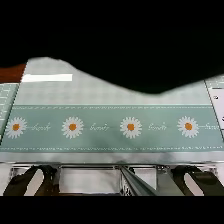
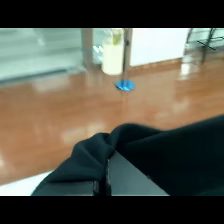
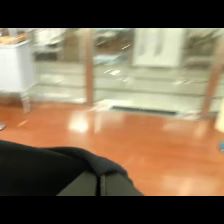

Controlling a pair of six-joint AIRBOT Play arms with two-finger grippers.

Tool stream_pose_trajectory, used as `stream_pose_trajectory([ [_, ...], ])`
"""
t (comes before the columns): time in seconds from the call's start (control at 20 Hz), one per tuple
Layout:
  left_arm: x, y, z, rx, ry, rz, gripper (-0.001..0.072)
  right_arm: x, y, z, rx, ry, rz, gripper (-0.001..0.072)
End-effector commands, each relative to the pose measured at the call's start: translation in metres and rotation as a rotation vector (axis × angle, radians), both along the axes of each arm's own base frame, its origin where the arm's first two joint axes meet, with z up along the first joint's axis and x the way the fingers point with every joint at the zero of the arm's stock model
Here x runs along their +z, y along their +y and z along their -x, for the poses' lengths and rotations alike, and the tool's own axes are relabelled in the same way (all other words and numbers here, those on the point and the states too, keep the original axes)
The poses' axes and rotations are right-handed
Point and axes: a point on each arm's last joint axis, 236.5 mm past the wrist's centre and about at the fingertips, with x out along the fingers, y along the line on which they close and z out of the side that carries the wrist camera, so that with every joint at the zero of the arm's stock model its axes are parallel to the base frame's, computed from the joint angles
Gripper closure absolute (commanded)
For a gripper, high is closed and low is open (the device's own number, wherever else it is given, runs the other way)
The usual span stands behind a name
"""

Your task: Fold the shirts.

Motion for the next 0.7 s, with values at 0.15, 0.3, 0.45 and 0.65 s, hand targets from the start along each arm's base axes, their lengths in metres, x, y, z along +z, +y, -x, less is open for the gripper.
stream_pose_trajectory([
  [0.15,-0.047,-0.01,0.035,-0.061,0.139,-0.044,0.0682,-0.022,-0.018,0.024,-0.084,0.052,0.015,0.0691],
  [0.3,-0.1,-0.005,-0.002,-0.07,0.328,-0.005,0.0682,-0.068,-0.019,-0.017,-0.08,0.21,0.012,0.0691],
  [0.45,-0.18,-0.001,-0.051,-0.086,0.582,0.05,0.0681,-0.138,-0.022,-0.074,-0.081,0.398,-0.002,0.0691],
  [0.65,-0.299,0.005,-0.132,-0.069,0.819,0.139,0.0681,-0.258,-0.027,-0.165,-0.096,0.662,-0.03,0.0691],
])
